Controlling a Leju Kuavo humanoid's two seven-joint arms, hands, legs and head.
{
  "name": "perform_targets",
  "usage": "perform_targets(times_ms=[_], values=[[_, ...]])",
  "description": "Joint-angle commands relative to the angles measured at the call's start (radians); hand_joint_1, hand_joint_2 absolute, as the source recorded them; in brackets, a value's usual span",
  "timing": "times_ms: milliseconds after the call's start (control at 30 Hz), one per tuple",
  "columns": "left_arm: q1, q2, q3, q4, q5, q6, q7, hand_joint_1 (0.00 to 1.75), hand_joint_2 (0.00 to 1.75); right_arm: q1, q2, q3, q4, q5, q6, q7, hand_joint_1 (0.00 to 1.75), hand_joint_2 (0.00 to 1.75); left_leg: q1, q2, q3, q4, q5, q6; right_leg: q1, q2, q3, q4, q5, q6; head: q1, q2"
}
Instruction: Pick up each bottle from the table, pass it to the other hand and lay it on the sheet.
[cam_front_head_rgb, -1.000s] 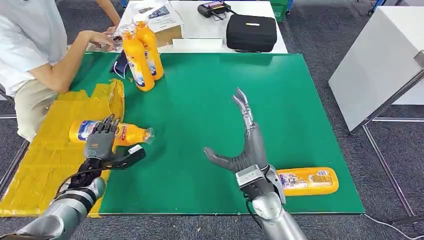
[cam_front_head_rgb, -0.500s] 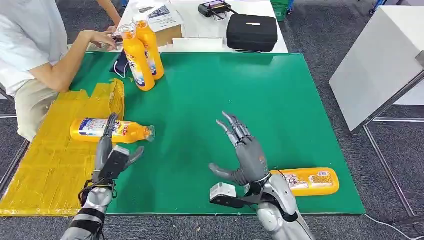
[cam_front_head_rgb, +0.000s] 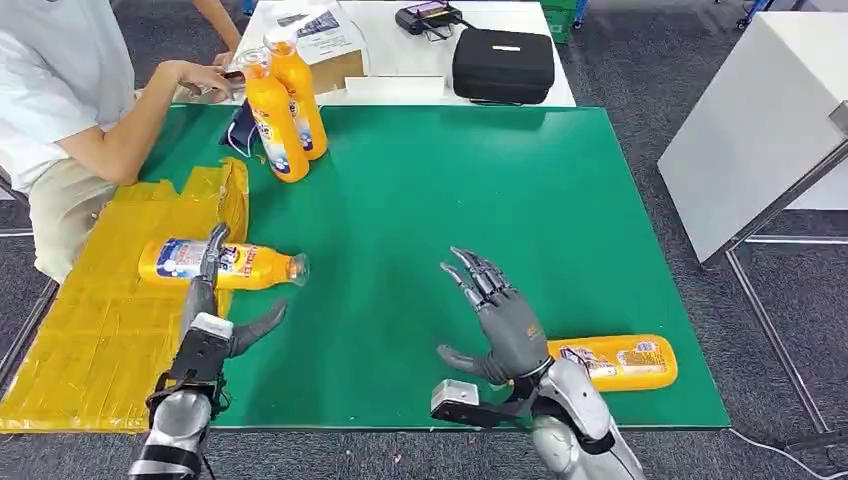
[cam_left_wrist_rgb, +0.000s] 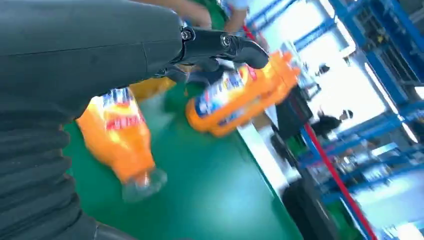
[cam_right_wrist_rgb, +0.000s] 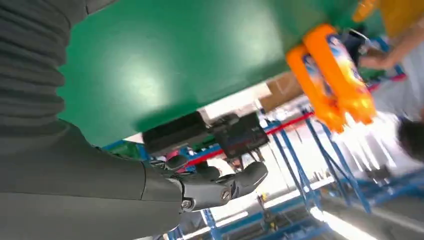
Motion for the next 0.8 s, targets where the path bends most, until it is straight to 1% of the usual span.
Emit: perform_targets(times_ms=[33,67,133,200,233,267,300,333,367,433,467,500,567,600,633,667,733,767,800], values=[[0.048,-0.023,-0.072,0.001,0.098,-0.165,0.025,0.00,1.75,0.097,-0.150,-0.052,0.029,0.028,0.089,0.012,0.00,1.75,0.000,-0.003,0.004,-0.001,-0.001,0.000,0.000,-0.001,0.005,-0.002,-0.002,0.000,0.000,0.000],[0.043,-0.018,-0.083,0.016,0.096,-0.177,0.025,0.00,1.75,0.106,-0.166,-0.062,0.028,0.024,0.104,0.011,0.00,1.75,0.000,-0.003,0.004,-0.001,-0.002,0.000,0.000,-0.002,0.006,-0.003,-0.002,0.000,0.000,0.000],[0.043,-0.019,-0.101,0.022,0.092,-0.187,0.018,0.00,1.75,0.120,-0.188,-0.087,0.033,0.022,0.110,0.012,0.00,1.75,0.001,-0.005,0.009,0.000,-0.005,0.000,0.001,-0.002,0.012,-0.004,-0.004,-0.001,0.000,0.000],[0.040,-0.021,-0.123,0.019,0.094,-0.203,0.017,0.00,1.75,0.130,-0.208,-0.114,0.041,0.014,0.138,0.025,0.00,1.75,0.000,-0.003,0.003,-0.001,-0.003,0.002,-0.001,-0.001,0.005,-0.004,-0.002,0.000,0.000,0.000],[0.034,-0.025,-0.133,0.019,0.094,-0.204,0.017,0.00,1.75,0.132,-0.225,-0.127,0.049,0.010,0.152,0.026,0.00,1.75,0.000,-0.003,0.003,-0.001,-0.003,0.002,-0.001,-0.001,0.005,-0.003,-0.002,0.000,0.000,0.000],[0.030,-0.023,-0.143,0.020,0.094,-0.207,0.020,0.00,1.75,0.133,-0.232,-0.140,0.059,0.009,0.161,0.026,0.00,1.75,0.000,-0.004,0.006,0.000,-0.005,0.002,0.000,-0.002,0.010,-0.004,-0.004,0.000,0.000,0.000],[0.026,-0.022,-0.152,0.019,0.094,-0.208,0.020,0.00,1.75,0.133,-0.237,-0.149,0.071,0.010,0.168,0.026,0.00,1.75,-0.001,-0.004,0.004,0.000,-0.004,0.002,-0.001,-0.002,0.006,-0.004,-0.003,0.001,0.000,0.000],[0.024,-0.021,-0.158,0.019,0.095,-0.208,0.023,0.00,1.75,0.132,-0.238,-0.156,0.079,0.010,0.170,0.026,0.00,1.75,-0.001,-0.003,0.002,-0.001,-0.003,0.002,-0.001,-0.001,0.004,-0.003,-0.002,0.002,0.000,0.000],[0.022,-0.019,-0.167,0.018,0.095,-0.208,0.024,0.00,1.75,0.129,-0.239,-0.170,0.095,0.010,0.171,0.025,0.00,1.75,0.000,-0.004,0.006,0.000,-0.005,0.002,-0.001,-0.001,0.009,-0.004,-0.004,0.001,0.000,0.000],[0.021,-0.020,-0.167,0.018,0.096,-0.208,0.025,0.00,1.75,0.129,-0.241,-0.172,0.096,0.010,0.171,0.025,0.00,1.75,-0.001,-0.002,0.004,0.000,-0.003,0.002,-0.001,0.000,0.006,-0.004,-0.002,0.002,0.000,0.000],[0.021,-0.018,-0.169,0.016,0.096,-0.208,0.025,0.00,1.75,0.126,-0.239,-0.174,0.104,0.010,0.173,0.026,0.00,1.75,-0.001,-0.002,0.003,-0.001,-0.003,0.002,-0.002,0.000,0.005,-0.003,-0.002,0.002,0.000,0.000],[0.020,-0.016,-0.173,0.017,0.096,-0.208,0.026,0.00,1.75,0.127,-0.240,-0.177,0.107,0.011,0.177,0.028,0.00,1.75,0.000,-0.002,0.006,0.000,-0.004,0.001,-0.001,0.000,0.009,-0.004,-0.003,0.001,0.000,0.000],[0.020,-0.016,-0.176,0.018,0.096,-0.208,0.027,0.00,1.75,0.130,-0.248,-0.185,0.115,0.011,0.182,0.032,0.00,1.75,-0.001,-0.001,0.003,-0.001,-0.003,0.002,-0.001,0.001,0.005,-0.004,-0.002,0.002,0.000,0.000],[0.020,-0.017,-0.176,0.018,0.096,-0.207,0.028,0.00,1.75,0.131,-0.253,-0.188,0.119,0.013,0.184,0.034,0.00,1.75,0.000,-0.002,0.007,0.000,-0.005,0.001,-0.001,0.001,0.010,-0.004,-0.004,0.001,0.000,0.000],[0.019,-0.017,-0.178,0.019,0.096,-0.207,0.029,0.00,1.75,0.130,-0.257,-0.193,0.124,0.014,0.184,0.037,0.00,1.75,-0.001,-0.002,0.005,-0.001,-0.004,0.002,-0.001,0.000,0.007,-0.004,-0.003,0.002,0.000,0.000],[0.019,-0.017,-0.178,0.021,0.096,-0.206,0.030,0.00,1.75,0.129,-0.259,-0.196,0.128,0.014,0.184,0.039,0.00,1.75,0.000,-0.003,0.009,0.000,-0.006,0.001,-0.001,0.000,0.011,-0.004,-0.005,0.001,0.000,0.000],[0.018,-0.018,-0.179,0.028,0.097,-0.203,0.035,0.00,1.75,0.115,-0.258,-0.215,0.150,0.047,0.172,0.073,0.00,1.75,-0.001,-0.001,0.004,-0.001,-0.003,0.002,-0.001,0.000,0.005,-0.004,-0.002,0.002,0.000,0.000],[0.018,-0.018,-0.179,0.028,0.097,-0.203,0.035,0.00,1.75,0.113,-0.258,-0.216,0.149,0.046,0.172,0.073,0.00,1.75,0.000,-0.001,0.008,0.000,-0.005,0.001,-0.001,0.001,0.010,-0.004,-0.004,0.002,0.000,0.000],[0.024,-0.021,-0.177,0.023,0.098,-0.200,0.037,0.00,1.75,0.098,-0.241,-0.228,0.167,0.078,0.152,0.102,0.00,1.75,0.000,-0.001,0.008,0.000,-0.005,0.002,-0.001,0.002,0.010,-0.004,-0.004,0.002,0.000,0.000]])
